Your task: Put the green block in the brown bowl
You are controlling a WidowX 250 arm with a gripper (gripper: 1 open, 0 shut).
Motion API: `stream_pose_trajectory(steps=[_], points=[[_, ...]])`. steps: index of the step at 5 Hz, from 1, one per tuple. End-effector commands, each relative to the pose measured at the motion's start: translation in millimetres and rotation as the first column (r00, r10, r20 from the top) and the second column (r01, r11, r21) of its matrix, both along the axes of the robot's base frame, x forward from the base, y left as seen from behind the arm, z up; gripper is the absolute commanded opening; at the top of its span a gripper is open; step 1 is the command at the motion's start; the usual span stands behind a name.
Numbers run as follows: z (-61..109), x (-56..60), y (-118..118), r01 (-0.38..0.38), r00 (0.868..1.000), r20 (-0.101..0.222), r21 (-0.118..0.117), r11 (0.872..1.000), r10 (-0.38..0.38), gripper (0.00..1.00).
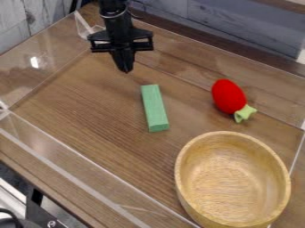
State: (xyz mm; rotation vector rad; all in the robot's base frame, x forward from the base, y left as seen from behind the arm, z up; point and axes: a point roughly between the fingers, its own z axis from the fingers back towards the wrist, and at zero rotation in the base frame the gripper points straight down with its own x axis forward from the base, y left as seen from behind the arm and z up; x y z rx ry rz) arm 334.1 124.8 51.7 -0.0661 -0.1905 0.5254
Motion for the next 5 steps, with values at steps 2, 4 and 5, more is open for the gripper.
stream_pose_trajectory(steps=[2,4,5], points=[[16.5,4.3,-26.4,-0.018,1.0,0.021,0.011,1.0,0.018,0.0],[16.4,-2.8,-37.8,0.055,0.998,-0.013,-0.008,0.998,-0.055,0.0],[16.7,-4.0,-39.9,0.089,0.996,-0.026,-0.02,0.996,-0.09,0.0]])
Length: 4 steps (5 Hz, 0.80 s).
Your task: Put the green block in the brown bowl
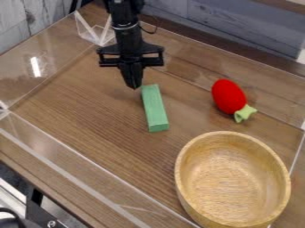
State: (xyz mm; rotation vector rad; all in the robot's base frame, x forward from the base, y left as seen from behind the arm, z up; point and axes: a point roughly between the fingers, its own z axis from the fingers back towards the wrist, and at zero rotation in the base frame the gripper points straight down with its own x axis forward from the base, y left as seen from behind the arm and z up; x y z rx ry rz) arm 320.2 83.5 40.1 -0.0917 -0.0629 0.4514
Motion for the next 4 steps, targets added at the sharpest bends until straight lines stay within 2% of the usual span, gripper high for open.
stream_pose_trajectory(steps=[1,2,3,4], points=[[24.1,-1.0,-12.0,-0.016,0.997,0.076,0.014,1.0,0.015,0.0],[18.2,-10.7,-25.4,-0.042,0.997,0.067,0.0,0.999,0.041,0.0],[5.5,-6.9,-25.7,-0.038,0.997,0.061,-0.015,0.999,0.039,1.0],[-7.9,-2.6,-23.6,-0.04,0.998,0.054,-0.029,0.999,0.042,1.0]])
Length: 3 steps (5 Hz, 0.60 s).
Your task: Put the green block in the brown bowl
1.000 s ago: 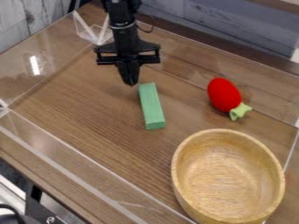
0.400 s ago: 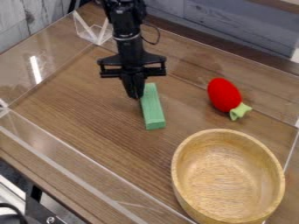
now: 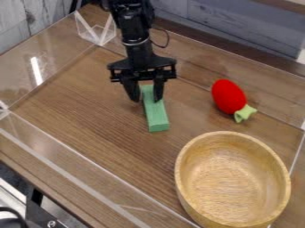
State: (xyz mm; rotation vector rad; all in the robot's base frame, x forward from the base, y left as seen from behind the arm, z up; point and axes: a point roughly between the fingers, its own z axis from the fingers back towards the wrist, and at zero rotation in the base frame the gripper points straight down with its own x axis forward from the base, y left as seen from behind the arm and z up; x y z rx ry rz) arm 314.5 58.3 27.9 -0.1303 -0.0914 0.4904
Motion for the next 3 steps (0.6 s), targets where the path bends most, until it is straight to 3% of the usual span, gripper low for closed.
stream_pose_trajectory(steps=[1,2,3], points=[[3.6,1.8,-9.9,-0.044,0.999,0.013,-0.021,0.999,0.044,0.0],[2.0,0.9,-21.3,-0.075,0.997,0.004,-0.035,0.997,0.076,0.0],[-0.7,1.0,-23.5,-0.101,0.995,-0.006,-0.044,0.994,0.101,1.0]])
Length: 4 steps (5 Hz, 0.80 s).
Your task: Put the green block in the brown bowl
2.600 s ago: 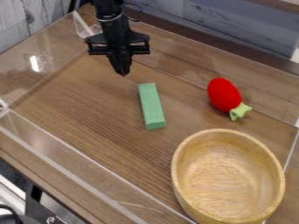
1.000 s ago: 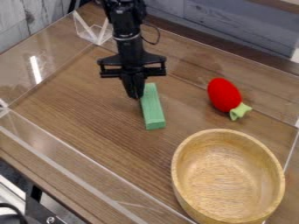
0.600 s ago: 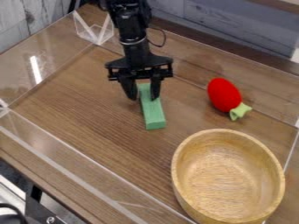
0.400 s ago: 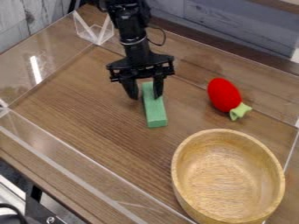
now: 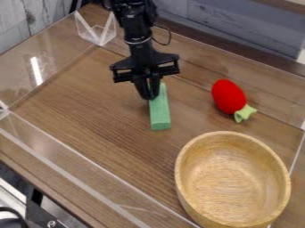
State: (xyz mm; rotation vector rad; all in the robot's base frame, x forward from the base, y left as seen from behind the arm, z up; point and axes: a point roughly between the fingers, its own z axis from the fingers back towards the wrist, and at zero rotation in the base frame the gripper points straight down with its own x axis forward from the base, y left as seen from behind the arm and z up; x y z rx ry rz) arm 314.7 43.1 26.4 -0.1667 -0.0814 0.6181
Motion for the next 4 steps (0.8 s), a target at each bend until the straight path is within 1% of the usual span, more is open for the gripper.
stream_pose_trajectory(steps=[1,2,3,4], points=[[-2.2,1.1,-9.6,0.0,1.0,-0.005,-0.009,1.0,0.0,1.0],[-2.3,3.0,-19.0,-0.014,1.0,-0.01,-0.01,1.0,0.014,0.0],[-2.7,8.3,-20.9,-0.034,0.999,-0.011,-0.016,0.999,0.034,0.0],[0.5,12.8,-9.5,-0.002,1.0,-0.011,-0.024,1.0,0.002,0.0]])
